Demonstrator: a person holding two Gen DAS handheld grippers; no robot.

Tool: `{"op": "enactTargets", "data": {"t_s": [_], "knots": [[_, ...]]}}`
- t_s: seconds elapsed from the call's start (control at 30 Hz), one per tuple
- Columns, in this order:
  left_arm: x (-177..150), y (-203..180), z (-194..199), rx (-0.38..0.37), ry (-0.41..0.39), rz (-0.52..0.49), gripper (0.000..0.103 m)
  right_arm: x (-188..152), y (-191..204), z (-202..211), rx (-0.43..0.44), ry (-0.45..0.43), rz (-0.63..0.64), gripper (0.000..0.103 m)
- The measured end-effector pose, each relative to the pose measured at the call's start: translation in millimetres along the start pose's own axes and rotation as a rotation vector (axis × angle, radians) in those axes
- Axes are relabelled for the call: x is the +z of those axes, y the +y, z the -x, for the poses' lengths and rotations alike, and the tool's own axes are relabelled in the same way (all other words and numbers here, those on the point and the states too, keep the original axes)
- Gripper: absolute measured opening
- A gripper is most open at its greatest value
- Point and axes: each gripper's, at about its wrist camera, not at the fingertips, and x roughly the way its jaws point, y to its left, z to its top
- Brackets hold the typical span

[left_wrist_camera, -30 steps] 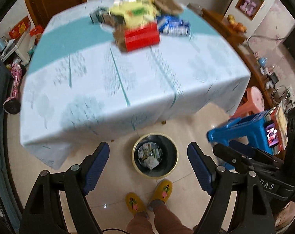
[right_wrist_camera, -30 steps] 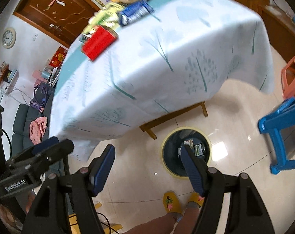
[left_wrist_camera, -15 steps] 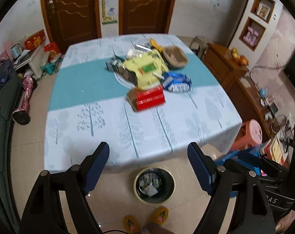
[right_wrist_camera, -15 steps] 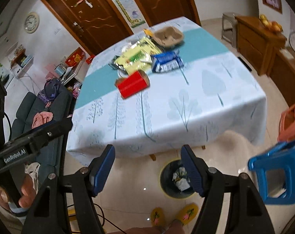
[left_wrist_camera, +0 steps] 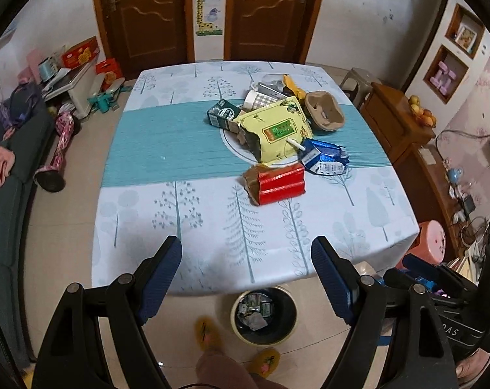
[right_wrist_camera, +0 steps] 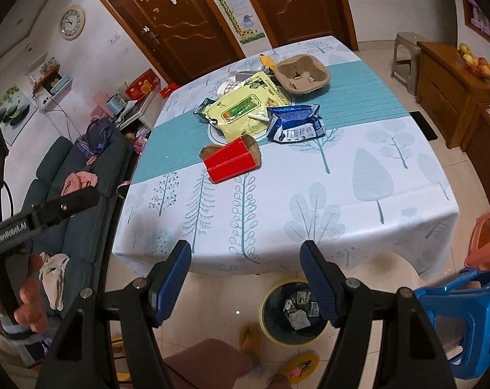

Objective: Collect trash
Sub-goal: 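Move both tools back toward the table, then grasp the red paper cup with the right gripper while the left grasps the yellow-green snack bag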

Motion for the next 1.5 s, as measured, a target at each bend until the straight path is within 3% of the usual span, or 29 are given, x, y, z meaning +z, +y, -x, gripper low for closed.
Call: {"op": "enactTargets", "data": {"t_s": [0.27, 0.6, 0.8, 1.17, 1.5], "knots": [[64, 4, -42, -0.025, 0.035, -0.12, 0.081, 26, -11, -20, -0.053, -0.021, -0.074, 0.07], [161, 6, -130, -0.128, 0.132, -0.322, 0.081, 73, -15, -63, -0.113, -0.051, -0.276, 0.07], [194, -8, -188, -0.204, 0.204, -0.442, 0.081, 85, -14, -91, -0.14, -0.041, -0.377, 0.07], [199, -31, -254, -0.291, 0.329, -0.571, 0.08, 81, -12, -128, -0.152, 0.008, -0.492, 0.07], [186, -44, -276, -0.331, 0.406, -0.624, 0.063, 80, -7, -143, -0.077, 0.002, -0.588, 0.07]]}}
